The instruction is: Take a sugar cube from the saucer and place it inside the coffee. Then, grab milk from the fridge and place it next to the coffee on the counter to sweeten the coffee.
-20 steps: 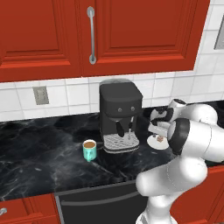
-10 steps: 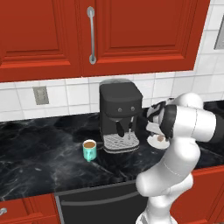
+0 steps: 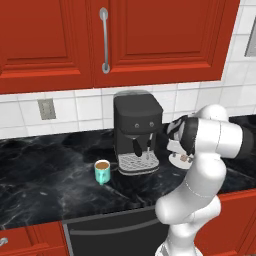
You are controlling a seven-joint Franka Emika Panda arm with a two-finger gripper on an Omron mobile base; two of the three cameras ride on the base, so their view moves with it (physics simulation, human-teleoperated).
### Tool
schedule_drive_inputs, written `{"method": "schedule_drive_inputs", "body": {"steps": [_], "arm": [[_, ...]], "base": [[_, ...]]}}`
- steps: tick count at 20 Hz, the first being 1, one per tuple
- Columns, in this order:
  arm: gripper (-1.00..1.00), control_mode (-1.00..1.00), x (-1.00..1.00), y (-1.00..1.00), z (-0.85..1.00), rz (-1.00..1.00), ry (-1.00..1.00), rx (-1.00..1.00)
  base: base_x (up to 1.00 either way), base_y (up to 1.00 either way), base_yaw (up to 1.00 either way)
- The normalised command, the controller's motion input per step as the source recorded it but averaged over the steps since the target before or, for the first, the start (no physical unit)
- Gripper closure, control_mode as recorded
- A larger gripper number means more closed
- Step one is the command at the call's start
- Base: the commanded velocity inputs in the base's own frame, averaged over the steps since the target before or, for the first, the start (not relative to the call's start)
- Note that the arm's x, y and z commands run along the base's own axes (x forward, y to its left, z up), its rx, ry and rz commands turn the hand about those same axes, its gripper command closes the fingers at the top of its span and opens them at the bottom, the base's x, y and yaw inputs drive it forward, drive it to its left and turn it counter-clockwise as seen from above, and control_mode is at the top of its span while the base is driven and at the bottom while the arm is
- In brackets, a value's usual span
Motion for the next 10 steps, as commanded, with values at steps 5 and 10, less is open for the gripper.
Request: {"method": "schedule_drive_inputs", "body": {"steps": [5, 10], "arm": [[1.00, -1.00, -0.03, 0.23, -0.25, 0.00, 0.00, 0.00], [1.00, -1.00, 0.00, 0.16, -0.18, 0.00, 0.00, 0.00]], "base": [[0.00, 0.00, 0.00], [0.00, 0.00, 0.00]]}}
